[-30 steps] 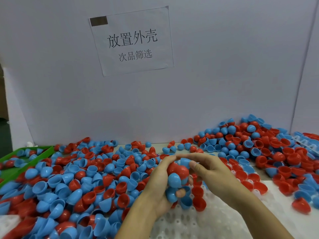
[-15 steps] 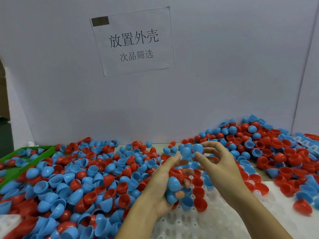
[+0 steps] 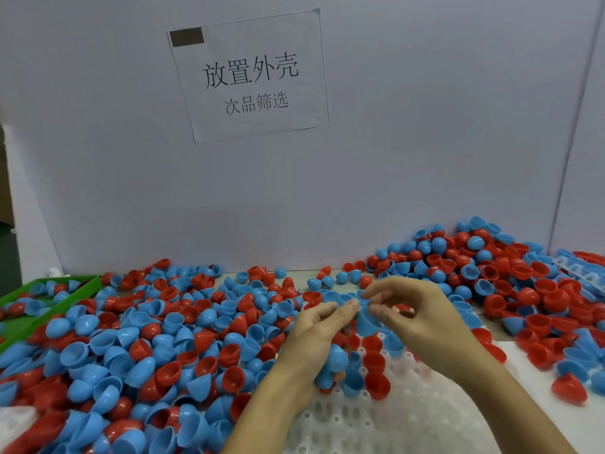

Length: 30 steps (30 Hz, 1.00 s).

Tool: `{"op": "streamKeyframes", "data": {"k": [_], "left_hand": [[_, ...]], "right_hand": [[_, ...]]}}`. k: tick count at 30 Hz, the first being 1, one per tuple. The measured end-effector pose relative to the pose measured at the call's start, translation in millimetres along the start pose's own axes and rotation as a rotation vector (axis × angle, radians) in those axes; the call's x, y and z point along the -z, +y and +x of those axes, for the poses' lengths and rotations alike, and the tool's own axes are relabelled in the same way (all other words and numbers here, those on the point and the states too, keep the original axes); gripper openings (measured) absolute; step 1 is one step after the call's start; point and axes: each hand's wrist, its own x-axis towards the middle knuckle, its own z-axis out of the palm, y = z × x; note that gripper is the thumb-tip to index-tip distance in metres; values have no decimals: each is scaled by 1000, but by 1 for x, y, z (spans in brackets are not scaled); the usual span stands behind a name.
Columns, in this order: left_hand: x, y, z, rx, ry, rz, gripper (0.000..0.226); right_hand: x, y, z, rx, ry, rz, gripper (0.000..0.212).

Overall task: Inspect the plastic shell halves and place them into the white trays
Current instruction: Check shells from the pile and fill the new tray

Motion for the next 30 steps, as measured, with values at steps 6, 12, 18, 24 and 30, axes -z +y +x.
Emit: {"op": "streamKeyframes", "data": {"k": [6,12,18,24,30], "left_hand": [[-4,0,-2,-37,-61,132,31],[-3,-1,0,-33,-32,105,35],[3,0,6,33,240,-118,26],[4,3,6,71,307,-346,31],[3,4,5,66,272,-447,29]], "right_hand": [[3,-8,-2,26,-162,-280,44],[7,-9,-2,22,-52,-356,18],[26,-7,-5,-276,-294,-612,9],[-5,-3,-7,-449,-457,-844,19],[3,-2,-8,-473,-514,-755,24]]}}
